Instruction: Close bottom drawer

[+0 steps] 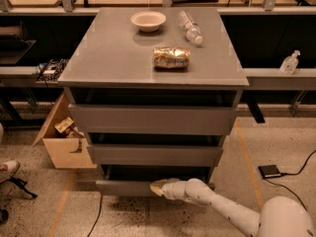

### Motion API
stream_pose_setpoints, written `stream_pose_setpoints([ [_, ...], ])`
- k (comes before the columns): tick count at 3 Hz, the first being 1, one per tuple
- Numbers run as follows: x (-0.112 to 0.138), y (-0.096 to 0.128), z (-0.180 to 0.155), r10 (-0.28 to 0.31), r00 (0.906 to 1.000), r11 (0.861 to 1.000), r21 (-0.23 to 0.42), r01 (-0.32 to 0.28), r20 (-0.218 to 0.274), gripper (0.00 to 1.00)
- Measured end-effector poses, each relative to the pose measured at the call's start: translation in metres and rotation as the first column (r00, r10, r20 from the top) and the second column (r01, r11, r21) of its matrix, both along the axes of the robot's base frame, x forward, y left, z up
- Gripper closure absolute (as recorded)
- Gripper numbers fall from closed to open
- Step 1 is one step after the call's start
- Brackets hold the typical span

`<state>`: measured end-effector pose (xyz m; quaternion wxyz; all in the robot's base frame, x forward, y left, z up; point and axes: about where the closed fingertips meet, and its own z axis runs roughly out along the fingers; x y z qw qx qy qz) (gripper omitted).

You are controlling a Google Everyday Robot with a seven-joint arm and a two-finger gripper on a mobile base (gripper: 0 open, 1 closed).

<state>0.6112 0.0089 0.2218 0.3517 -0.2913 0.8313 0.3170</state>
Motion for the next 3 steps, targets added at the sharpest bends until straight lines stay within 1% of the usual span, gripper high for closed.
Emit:
stream_pose_setpoints([
  [1,0.005,0.009,-0.002,0.026,0.9996,1.000,0.004,-0.026,0.012,1.00],
  [2,0.006,0.010,-0.003,0.026,0.9996,1.000,0.006,-0.026,0.011,1.00],
  [3,0.012,0.020,-0.021,0.037,0.9993,0.999,0.027,-0.037,0.006,1.00],
])
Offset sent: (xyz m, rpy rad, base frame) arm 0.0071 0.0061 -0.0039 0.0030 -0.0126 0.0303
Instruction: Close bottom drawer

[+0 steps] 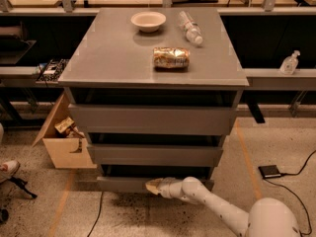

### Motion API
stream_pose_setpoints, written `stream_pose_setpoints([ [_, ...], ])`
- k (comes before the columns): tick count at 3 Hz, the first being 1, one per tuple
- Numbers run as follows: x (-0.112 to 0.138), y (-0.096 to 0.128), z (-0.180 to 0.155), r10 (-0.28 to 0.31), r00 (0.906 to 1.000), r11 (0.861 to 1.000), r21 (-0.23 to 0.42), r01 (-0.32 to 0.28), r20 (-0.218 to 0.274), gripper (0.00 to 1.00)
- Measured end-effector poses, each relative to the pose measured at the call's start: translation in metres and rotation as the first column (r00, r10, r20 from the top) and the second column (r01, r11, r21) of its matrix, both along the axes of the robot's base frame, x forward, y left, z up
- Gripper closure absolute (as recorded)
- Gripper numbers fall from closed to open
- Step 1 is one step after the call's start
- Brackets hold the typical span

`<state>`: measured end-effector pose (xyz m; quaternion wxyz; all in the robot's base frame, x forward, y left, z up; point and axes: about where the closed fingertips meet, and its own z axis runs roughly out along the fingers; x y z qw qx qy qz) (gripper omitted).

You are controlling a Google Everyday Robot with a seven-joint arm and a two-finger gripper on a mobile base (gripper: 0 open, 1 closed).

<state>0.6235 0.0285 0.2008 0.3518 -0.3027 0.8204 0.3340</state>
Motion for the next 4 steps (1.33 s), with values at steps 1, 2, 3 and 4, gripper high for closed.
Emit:
stream_pose_setpoints([
  [1,0.001,0.002,-0.002,0.003,1.0000,1.000,0.004,-0.003,-0.001,1.00],
  [2,0.019,0.006,-0.010,-0.003,0.9995,1.000,0.010,0.003,0.032,1.00],
  [3,0.022,0.006,-0.011,-0.004,0.9993,1.000,0.012,0.004,0.037,1.00],
  [4,0.041,0.010,-0.014,-0.010,0.9972,1.000,0.025,0.008,0.074,1.00],
])
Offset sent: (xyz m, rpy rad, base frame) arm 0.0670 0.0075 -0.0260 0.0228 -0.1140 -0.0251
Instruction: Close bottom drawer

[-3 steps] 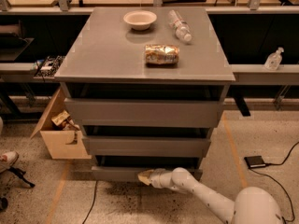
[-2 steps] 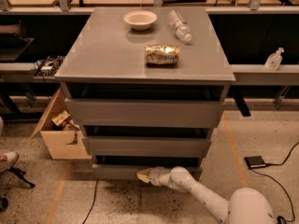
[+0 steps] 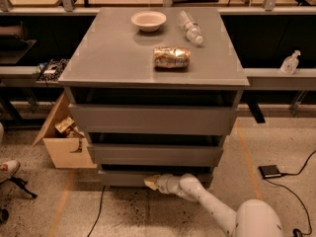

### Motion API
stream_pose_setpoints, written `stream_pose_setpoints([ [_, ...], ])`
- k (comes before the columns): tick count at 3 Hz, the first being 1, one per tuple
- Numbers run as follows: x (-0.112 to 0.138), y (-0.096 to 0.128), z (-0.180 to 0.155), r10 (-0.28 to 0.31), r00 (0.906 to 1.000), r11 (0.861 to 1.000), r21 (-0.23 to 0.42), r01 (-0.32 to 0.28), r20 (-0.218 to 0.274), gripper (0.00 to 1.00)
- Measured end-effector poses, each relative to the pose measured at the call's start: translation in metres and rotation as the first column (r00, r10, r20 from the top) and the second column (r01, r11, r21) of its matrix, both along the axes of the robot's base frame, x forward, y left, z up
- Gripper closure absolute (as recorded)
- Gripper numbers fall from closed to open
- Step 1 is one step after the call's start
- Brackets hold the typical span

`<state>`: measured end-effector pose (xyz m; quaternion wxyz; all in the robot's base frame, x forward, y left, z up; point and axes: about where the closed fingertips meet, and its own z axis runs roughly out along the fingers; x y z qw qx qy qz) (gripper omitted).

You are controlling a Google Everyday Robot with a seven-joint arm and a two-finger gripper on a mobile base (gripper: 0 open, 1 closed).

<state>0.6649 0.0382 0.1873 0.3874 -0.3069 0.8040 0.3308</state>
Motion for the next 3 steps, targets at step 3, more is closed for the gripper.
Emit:
stream_pose_setpoints([
  [3,-0.011,-0.022,-0.002,-0.048,0.9988,0.998,-0.028,0.048,-0.005,1.00],
])
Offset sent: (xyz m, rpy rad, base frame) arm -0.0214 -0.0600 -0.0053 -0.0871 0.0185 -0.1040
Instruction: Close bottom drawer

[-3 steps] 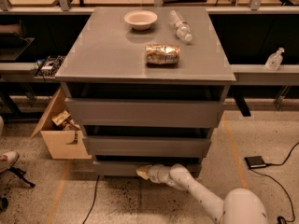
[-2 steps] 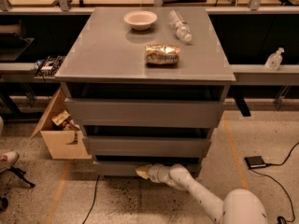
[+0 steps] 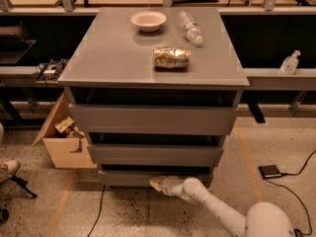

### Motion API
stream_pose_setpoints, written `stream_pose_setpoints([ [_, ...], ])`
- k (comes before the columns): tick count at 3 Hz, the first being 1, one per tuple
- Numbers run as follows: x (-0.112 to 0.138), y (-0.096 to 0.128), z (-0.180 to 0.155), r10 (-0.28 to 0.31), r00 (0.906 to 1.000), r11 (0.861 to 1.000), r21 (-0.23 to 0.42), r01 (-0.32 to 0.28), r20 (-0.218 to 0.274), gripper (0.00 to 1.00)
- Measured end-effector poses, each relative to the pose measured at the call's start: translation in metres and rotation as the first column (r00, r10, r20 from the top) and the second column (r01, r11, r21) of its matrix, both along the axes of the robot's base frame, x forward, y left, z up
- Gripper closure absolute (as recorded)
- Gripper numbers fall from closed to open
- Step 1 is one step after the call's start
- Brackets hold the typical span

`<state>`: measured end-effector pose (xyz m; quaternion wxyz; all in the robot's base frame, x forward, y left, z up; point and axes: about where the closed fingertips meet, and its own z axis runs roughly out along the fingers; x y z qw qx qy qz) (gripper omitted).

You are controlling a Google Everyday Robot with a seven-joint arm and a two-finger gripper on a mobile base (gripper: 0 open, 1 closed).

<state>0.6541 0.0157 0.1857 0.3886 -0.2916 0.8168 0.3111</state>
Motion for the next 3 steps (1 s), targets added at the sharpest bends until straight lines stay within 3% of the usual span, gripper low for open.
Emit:
stream_pose_setpoints([
  [1,-0.023,-0.073,0.003,-0.149,0.9880,0.987,-0.070,0.146,-0.041,1.00],
  [2,-0.067,-0.131,0.005,-0.296,0.9501,0.951,-0.122,0.284,-0.099,1.00],
  [3,-0.090,-0.161,0.005,-0.371,0.9181,0.925,-0.136,0.354,-0.139,1.00],
])
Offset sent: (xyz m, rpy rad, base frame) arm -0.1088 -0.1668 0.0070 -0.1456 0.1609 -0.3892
